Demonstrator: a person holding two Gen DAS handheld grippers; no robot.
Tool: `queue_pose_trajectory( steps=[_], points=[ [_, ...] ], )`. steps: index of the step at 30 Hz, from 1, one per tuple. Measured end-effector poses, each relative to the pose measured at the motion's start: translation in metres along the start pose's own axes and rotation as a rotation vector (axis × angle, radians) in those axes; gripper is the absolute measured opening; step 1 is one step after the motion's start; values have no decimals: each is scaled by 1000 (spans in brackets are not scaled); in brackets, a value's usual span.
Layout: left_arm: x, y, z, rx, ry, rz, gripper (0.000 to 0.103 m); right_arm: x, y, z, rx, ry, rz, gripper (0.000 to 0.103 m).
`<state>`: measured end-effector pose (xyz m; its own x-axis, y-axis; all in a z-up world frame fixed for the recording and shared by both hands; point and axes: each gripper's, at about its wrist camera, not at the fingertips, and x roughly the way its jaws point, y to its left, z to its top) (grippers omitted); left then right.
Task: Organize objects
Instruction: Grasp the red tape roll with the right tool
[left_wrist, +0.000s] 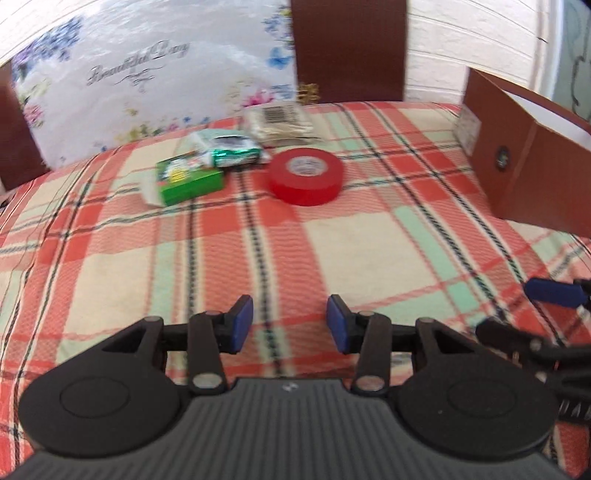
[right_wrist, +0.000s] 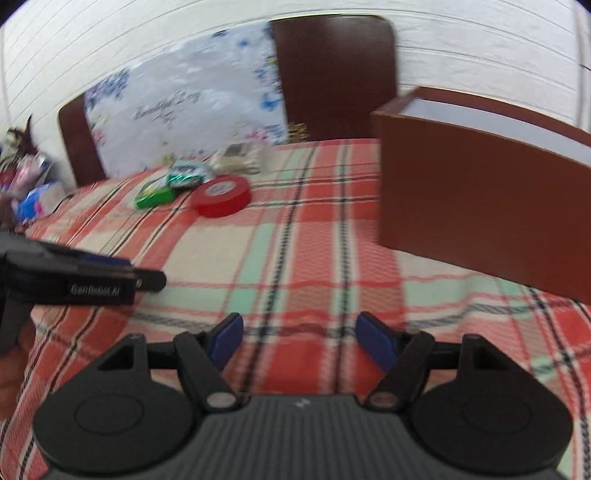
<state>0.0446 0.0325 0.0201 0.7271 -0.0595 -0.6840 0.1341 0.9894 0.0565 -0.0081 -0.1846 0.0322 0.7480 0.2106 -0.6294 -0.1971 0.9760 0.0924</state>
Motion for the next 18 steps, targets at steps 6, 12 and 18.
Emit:
queue_pose_trajectory(
  steps=[6, 12, 18],
  points=[
    [9, 34, 0, -49, -31, 64, 52, 15, 40, 7, -144, 2, -4, 71],
    [18, 58, -1, -73, -69, 98, 64, 30, 47, 18, -140, 1, 1, 72],
    [23, 69, -7, -95, -121, 91, 77, 50, 56, 30, -154, -7, -12, 74]
  ],
)
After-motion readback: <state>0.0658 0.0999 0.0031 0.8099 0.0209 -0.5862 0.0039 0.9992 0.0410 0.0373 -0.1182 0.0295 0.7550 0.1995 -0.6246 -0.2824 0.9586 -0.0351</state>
